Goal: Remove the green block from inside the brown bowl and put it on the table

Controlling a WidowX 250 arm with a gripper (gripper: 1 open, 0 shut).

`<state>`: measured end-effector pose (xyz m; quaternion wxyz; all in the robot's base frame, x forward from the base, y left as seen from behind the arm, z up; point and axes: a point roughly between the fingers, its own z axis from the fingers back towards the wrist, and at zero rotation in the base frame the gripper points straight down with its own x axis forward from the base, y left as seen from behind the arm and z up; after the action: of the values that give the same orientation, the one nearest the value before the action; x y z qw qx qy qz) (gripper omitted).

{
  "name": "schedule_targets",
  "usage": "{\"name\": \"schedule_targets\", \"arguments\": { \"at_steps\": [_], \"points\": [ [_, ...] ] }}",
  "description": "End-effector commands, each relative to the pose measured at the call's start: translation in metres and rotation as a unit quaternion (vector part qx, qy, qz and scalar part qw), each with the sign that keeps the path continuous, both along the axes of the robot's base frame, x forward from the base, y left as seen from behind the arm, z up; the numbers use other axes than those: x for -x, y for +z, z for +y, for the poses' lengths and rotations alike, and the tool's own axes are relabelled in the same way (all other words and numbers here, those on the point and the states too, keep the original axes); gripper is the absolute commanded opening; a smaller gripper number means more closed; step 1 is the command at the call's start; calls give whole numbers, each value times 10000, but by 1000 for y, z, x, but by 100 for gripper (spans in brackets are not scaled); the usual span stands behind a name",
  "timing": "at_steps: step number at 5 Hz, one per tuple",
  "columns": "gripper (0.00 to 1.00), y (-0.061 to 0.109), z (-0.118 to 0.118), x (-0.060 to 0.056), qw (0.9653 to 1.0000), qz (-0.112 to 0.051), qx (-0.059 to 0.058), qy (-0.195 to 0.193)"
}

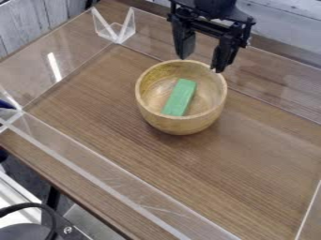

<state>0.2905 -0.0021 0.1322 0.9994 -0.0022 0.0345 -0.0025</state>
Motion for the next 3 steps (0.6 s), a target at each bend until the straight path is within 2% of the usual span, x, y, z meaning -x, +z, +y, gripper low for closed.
{"name": "schedule_targets", "arguments": {
  "at_steps": [1,2,3],
  "points": [
    [0,-8,6,4,10000,86,-23,43],
    [0,-24,15,11,9998,202,-18,79],
    [0,-41,22,14,9997,210,47,118]
  ]
}}
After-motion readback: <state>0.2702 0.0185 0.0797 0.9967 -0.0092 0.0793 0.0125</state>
